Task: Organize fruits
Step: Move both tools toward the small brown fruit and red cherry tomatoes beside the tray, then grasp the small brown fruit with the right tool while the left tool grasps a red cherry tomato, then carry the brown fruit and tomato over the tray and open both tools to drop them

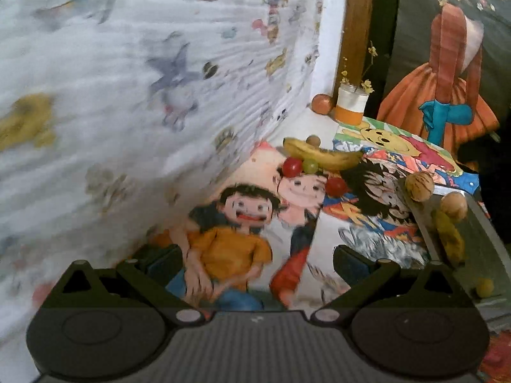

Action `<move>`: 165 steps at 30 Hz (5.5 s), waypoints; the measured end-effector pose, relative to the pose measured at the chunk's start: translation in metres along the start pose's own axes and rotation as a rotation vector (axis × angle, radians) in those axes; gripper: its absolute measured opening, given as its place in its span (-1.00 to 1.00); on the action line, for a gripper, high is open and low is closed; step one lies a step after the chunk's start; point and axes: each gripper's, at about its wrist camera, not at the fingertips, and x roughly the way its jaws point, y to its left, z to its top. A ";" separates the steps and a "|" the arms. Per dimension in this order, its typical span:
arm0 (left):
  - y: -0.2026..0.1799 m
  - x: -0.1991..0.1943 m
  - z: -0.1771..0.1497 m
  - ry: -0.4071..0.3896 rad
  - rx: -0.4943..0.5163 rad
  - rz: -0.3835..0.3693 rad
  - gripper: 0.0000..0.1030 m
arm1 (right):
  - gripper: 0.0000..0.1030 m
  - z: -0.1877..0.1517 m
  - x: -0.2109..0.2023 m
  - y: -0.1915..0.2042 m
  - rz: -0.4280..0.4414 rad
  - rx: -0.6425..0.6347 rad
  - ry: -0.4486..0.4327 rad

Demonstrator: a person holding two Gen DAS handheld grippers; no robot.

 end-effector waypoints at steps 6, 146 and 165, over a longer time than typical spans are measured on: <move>-0.003 0.039 0.027 -0.045 0.001 0.014 0.99 | 0.99 0.045 0.059 -0.030 0.048 0.112 -0.011; -0.198 0.003 -0.053 0.068 0.088 -0.309 -0.36 | -0.43 -0.204 -0.048 -0.109 -0.061 -0.073 -0.216; -0.204 0.007 -0.060 0.095 0.113 -0.284 -0.35 | -0.37 -0.213 -0.044 -0.113 -0.078 -0.049 -0.211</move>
